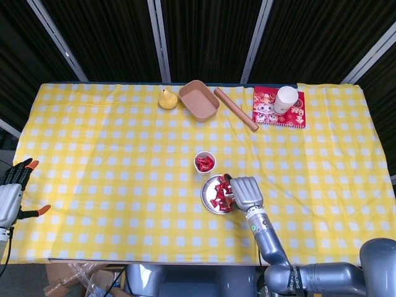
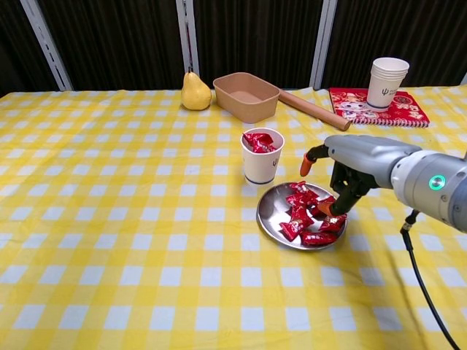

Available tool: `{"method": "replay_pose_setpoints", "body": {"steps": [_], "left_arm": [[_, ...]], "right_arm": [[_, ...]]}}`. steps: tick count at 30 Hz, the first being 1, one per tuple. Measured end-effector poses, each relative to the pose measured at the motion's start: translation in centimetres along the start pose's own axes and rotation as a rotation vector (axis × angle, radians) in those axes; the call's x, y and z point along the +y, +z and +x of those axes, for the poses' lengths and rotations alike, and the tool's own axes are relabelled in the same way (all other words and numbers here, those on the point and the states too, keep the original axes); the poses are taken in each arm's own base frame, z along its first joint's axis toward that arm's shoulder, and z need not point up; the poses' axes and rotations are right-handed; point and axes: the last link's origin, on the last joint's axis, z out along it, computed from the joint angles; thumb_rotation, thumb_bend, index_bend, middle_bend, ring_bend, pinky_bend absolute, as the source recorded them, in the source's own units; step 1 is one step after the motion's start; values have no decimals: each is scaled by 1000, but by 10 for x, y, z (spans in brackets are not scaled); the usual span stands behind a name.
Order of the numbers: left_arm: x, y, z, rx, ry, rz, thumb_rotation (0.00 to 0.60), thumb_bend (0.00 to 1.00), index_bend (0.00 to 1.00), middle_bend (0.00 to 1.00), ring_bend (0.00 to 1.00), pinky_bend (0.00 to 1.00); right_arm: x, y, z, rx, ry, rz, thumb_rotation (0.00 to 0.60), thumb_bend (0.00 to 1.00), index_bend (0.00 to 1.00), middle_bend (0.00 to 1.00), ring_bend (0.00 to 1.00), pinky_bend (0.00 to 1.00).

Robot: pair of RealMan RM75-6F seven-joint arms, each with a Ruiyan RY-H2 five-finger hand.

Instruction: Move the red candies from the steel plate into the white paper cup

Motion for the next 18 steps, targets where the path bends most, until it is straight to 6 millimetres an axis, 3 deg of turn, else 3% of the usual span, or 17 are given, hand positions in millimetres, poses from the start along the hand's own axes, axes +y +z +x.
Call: {"method": "replay_pose_setpoints", "body": {"steps": [18], "left_arm": [[0,0,0,-1,1,1,600,3,48,0,0,0]], "right_arm": [[5,1,-22,-52,-22,-34,600,390,224,931,944,979]]}}
